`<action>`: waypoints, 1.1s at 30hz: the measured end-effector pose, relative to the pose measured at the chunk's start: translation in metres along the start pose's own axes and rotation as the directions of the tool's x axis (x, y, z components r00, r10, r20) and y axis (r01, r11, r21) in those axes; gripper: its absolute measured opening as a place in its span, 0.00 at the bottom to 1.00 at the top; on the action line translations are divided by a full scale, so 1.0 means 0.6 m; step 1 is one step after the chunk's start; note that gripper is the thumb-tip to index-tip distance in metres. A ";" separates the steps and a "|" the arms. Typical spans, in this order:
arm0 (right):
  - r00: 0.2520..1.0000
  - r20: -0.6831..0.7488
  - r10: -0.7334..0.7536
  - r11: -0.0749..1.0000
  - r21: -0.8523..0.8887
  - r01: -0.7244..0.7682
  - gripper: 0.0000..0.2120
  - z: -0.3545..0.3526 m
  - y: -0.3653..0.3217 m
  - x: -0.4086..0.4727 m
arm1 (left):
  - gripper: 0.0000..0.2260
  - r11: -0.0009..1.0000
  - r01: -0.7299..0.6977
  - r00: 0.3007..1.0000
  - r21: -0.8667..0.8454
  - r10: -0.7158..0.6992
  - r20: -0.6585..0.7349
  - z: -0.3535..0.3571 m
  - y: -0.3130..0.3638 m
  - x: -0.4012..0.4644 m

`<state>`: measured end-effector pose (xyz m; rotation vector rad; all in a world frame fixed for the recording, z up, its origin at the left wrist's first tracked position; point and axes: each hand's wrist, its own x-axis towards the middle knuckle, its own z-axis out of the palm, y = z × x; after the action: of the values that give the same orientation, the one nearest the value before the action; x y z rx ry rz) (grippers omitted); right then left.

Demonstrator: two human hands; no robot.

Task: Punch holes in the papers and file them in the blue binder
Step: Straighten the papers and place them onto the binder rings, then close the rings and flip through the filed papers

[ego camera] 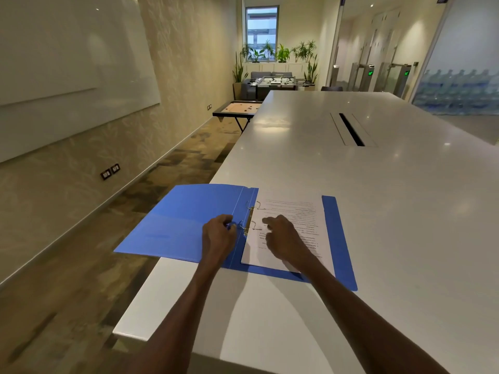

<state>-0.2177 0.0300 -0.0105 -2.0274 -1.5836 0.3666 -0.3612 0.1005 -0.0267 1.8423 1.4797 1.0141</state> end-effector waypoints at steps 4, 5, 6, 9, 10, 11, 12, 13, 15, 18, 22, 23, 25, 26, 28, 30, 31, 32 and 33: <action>0.997 0.081 0.005 1.000 -0.028 -0.003 0.26 0.021 -0.006 0.006 | 0.11 1.000 -0.020 1.000 0.011 0.020 0.010 0.018 -0.005 -0.001; 0.996 0.091 0.011 0.999 -0.045 -0.007 0.28 0.024 -0.005 0.007 | 0.10 1.000 -0.025 1.000 0.004 0.025 0.009 0.021 -0.006 -0.001; 0.995 0.097 0.015 0.998 -0.054 -0.010 0.28 0.025 -0.003 0.008 | 0.10 1.000 -0.029 1.000 -0.008 0.029 0.008 0.024 -0.008 -0.002; 0.994 0.109 0.020 0.999 -0.052 -0.014 0.30 0.031 0.003 0.008 | 0.09 0.999 -0.038 0.999 -0.034 0.037 -0.007 0.033 -0.013 -0.007; 0.994 0.106 0.013 0.998 -0.060 -0.007 0.30 0.035 0.005 0.007 | 0.09 0.998 -0.046 0.999 -0.040 0.045 -0.019 0.034 -0.014 -0.010; 0.996 0.092 0.007 0.997 -0.074 0.000 0.31 0.038 0.007 0.007 | 0.10 0.997 -0.060 0.998 -0.038 0.059 -0.034 0.036 -0.015 -0.012; 0.997 0.080 0.003 0.996 -0.092 0.005 0.31 0.040 0.009 0.008 | 0.09 0.997 -0.073 0.996 -0.035 0.072 -0.047 0.037 -0.014 -0.015; 0.997 0.076 -0.008 0.994 -0.112 0.016 0.31 0.042 0.010 0.008 | 0.09 0.996 -0.081 0.995 -0.037 0.079 -0.056 0.038 -0.014 -0.017; 0.996 0.082 -0.029 0.989 -0.143 0.041 0.30 0.042 0.009 0.009 | 0.09 0.996 -0.088 0.994 -0.034 0.086 -0.061 0.039 -0.013 -0.021; 0.995 0.086 -0.047 0.979 -0.194 0.063 0.29 0.041 0.010 0.009 | 0.10 0.994 -0.105 0.993 -0.023 0.104 -0.047 0.038 -0.012 -0.024; 0.988 0.144 -0.046 0.971 -0.228 0.079 0.30 0.039 0.007 0.008 | 0.10 0.989 -0.147 0.989 0.017 0.147 -0.031 0.039 -0.013 -0.026; 0.987 0.156 -0.035 0.970 -0.233 0.072 0.31 0.039 0.005 0.009 | 0.10 0.986 -0.163 0.986 0.027 0.164 -0.028 0.040 -0.013 -0.026; 0.985 0.170 -0.011 0.970 -0.239 0.052 0.33 0.042 0.002 0.010 | 0.10 0.985 -0.166 0.985 0.038 0.168 -0.032 0.041 -0.012 -0.028; 0.985 0.172 -0.005 0.972 -0.232 0.045 0.33 0.042 0.001 0.010 | 0.10 0.987 -0.157 0.987 0.036 0.158 -0.034 0.041 -0.011 -0.029; 0.985 0.173 -0.005 0.978 -0.206 0.041 0.32 0.038 -0.002 0.006 | 0.11 0.988 -0.147 0.989 0.041 0.148 -0.024 0.043 -0.009 -0.031; 0.984 0.174 -0.023 0.985 -0.165 0.052 0.31 0.030 -0.001 0.002 | 0.12 0.989 -0.137 0.990 0.058 0.138 -0.014 0.043 -0.006 -0.032; 0.984 0.177 -0.029 0.990 -0.128 0.052 0.31 0.026 0.000 0.001 | 0.13 0.990 -0.127 0.992 0.068 0.127 -0.001 0.042 -0.003 -0.032; 0.984 0.175 -0.022 0.997 -0.073 0.035 0.30 0.023 0.002 -0.001 | 0.13 0.989 -0.121 0.993 0.079 0.120 0.016 0.043 -0.001 -0.033; 0.987 0.160 0.001 1.000 -0.006 0.000 0.29 0.021 0.005 -0.001 | 0.12 0.989 -0.116 0.993 0.091 0.113 0.040 0.044 0.004 -0.036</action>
<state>-0.2221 0.0318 -0.0227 -2.0471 -1.6804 0.5379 -0.3403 0.0797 -0.0440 2.0212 1.4368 0.9750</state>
